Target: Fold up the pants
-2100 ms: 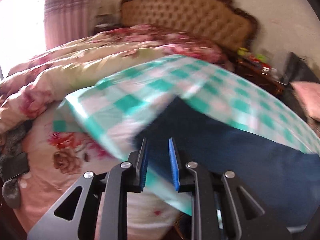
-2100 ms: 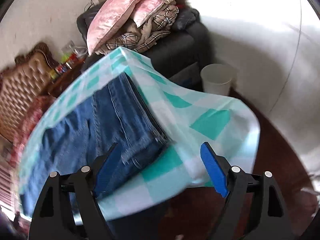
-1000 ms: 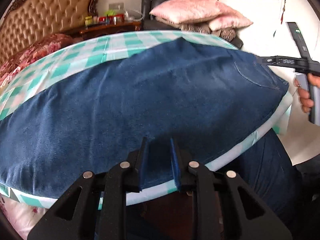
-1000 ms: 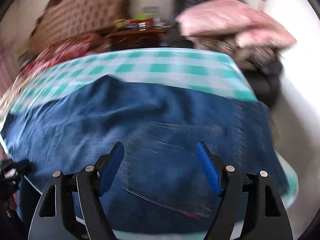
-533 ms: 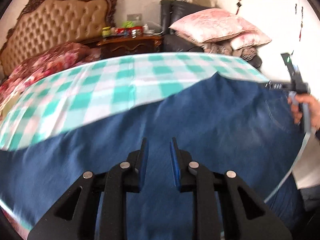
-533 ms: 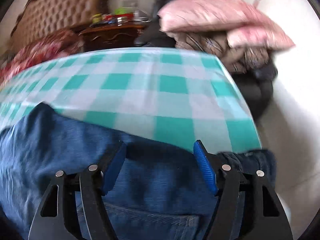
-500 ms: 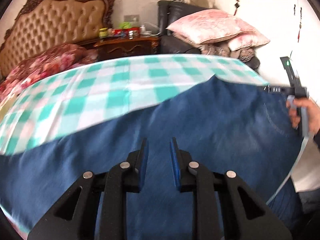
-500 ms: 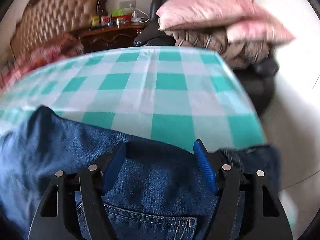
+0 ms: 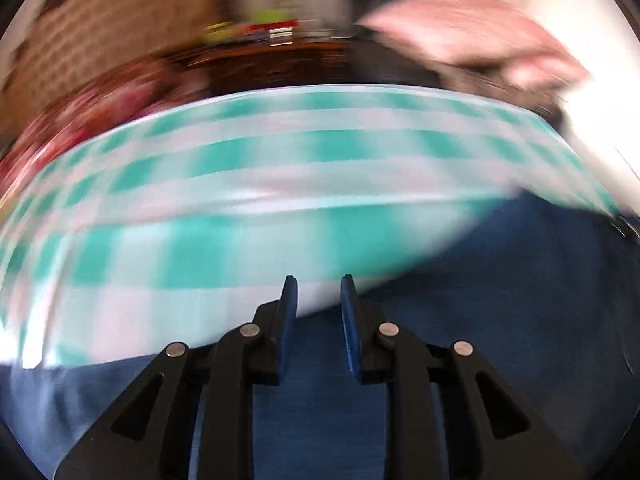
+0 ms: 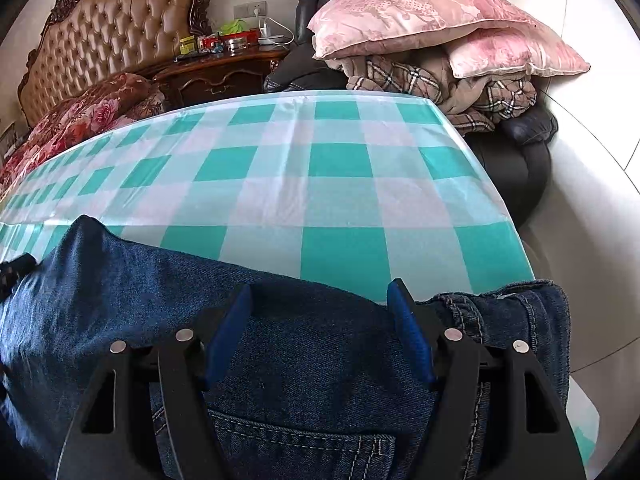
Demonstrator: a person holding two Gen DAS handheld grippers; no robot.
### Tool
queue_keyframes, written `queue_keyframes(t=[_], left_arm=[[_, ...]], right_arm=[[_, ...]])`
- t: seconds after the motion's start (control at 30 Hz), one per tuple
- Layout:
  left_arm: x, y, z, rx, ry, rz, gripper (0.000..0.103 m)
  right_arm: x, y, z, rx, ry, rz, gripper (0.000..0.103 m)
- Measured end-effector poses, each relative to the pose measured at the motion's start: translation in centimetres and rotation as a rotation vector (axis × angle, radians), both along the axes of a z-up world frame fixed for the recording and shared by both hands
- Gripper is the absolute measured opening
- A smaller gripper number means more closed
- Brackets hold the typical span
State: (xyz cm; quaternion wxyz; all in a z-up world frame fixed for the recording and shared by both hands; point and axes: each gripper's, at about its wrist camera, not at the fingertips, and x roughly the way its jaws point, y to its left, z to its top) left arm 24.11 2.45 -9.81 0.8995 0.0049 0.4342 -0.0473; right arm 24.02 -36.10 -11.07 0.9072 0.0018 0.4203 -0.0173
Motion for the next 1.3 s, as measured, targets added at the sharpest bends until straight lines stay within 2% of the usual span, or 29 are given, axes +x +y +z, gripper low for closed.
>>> queue_keyframes(t=[0.03,0.1,0.17,0.23,0.27,0.3,0.33,0.37,0.4,0.43,0.47,0.5,0.53,0.6,0.63,0.7,0.77,0.8,0.87,0.9,0.93,0.97,1.0,1.03,1.1,1.17,1.27,1.3], left_arm=[[-0.3,1.7,0.5,-0.049,-0.005,0.015,0.020],[-2.5,2.9,2.4,-0.117,-0.077,-0.050,0.024],[-4.3,2.7,2.8,-0.106,-0.089,-0.124,0.029],[-5.3,3.6,1.6,-0.101,-0.044,-0.142,0.031],[-5.2,4.6,0.4,-0.083,-0.015,-0.115,0.032],[-5.0,5.8,-0.4,-0.055,0.006,-0.075,0.027],[-4.9,7.4,-0.2,-0.118,-0.005,-0.052,0.025],[-4.7,8.8,0.1,-0.095,-0.018,0.014,0.026],[-4.9,10.2,0.5,-0.012,-0.036,0.100,0.025],[-4.9,12.1,0.9,0.037,-0.053,0.188,0.025],[-5.2,14.1,1.3,-0.013,-0.059,0.235,0.026],[-5.7,16.2,1.5,-0.094,-0.055,0.268,0.026],[-6.3,17.0,1.7,-0.108,-0.066,0.267,0.027],[-7.7,17.5,1.8,-0.091,-0.076,0.219,0.040],[-8.6,17.9,1.5,-0.092,-0.066,0.197,0.042],[-9.8,19.7,0.3,-0.072,-0.027,0.221,0.044],[-11.5,24.3,-1.1,-0.023,0.025,0.365,0.044],[-12.7,27.5,-1.7,-0.034,0.034,0.455,0.049],[-14.5,31.5,-1.3,-0.045,0.011,0.553,0.034],[-15.5,33.8,-0.8,0.049,0.024,0.659,0.040],[-16.5,35.0,0.0,0.092,0.008,0.731,0.042],[-17.6,36.3,0.7,0.066,-0.029,0.766,0.043],[-18.9,37.4,1.5,-0.015,-0.066,0.769,0.043],[-19.6,37.4,1.9,-0.040,-0.085,0.749,0.043],[-20.7,35.6,2.5,-0.008,-0.111,0.649,0.045],[-21.2,32.6,1.9,-0.008,-0.089,0.489,0.045],[-21.5,29.2,0.7,-0.015,-0.069,0.326,0.046],[-21.5,28.4,0.1,-0.006,-0.056,0.290,0.051]], right_arm=[[0.0,0.0,0.0,0.002,0.000,0.000,0.067],[0.0,0.0,0.0,0.000,0.000,0.000,0.067],[0.0,0.0,0.0,-0.001,0.000,0.000,0.067],[0.0,0.1,0.0,-0.004,0.000,-0.001,0.067],[0.0,0.1,0.0,-0.008,0.000,-0.001,0.068],[0.1,0.2,0.0,-0.011,-0.001,-0.001,0.068],[0.0,0.2,-0.1,-0.016,0.000,-0.003,0.068],[0.0,0.3,0.0,-0.028,-0.002,-0.005,0.069],[0.0,0.4,-0.1,-0.035,-0.001,-0.008,0.070],[0.0,0.4,0.0,-0.037,-0.002,-0.009,0.070],[0.1,0.5,0.0,-0.042,-0.001,-0.010,0.070],[0.1,0.4,0.0,-0.041,-0.001,-0.011,0.071],[0.1,0.4,0.0,-0.038,-0.001,-0.011,0.071],[0.1,0.4,0.0,-0.042,-0.001,-0.012,0.071],[0.0,0.4,0.1,-0.043,-0.002,-0.012,0.071],[0.0,0.3,0.1,-0.044,-0.002,-0.014,0.071],[0.1,0.2,0.2,-0.037,-0.001,-0.016,0.071],[0.1,0.2,0.2,-0.038,0.001,-0.015,0.071],[0.2,0.3,0.2,-0.042,0.006,-0.015,0.071],[0.2,0.4,0.3,-0.053,0.008,-0.018,0.073],[0.0,0.5,0.5,-0.069,0.008,-0.028,0.073],[-0.3,0.8,1.0,-0.093,0.004,-0.056,0.074],[-1.4,1.1,2.3,-0.119,-0.027,-0.110,0.074],[-2.4,1.3,3.1,-0.102,-0.056,-0.108,0.074],[-5.3,2.2,4.9,-0.037,-0.098,-0.074,0.075],[-8.2,3.7,5.3,0.008,-0.104,-0.047,0.075],[-12.4,7.4,3.8,0.023,-0.067,0.038,0.075],[-13.1,8.3,3.2,0.027,-0.046,0.059,0.075]])
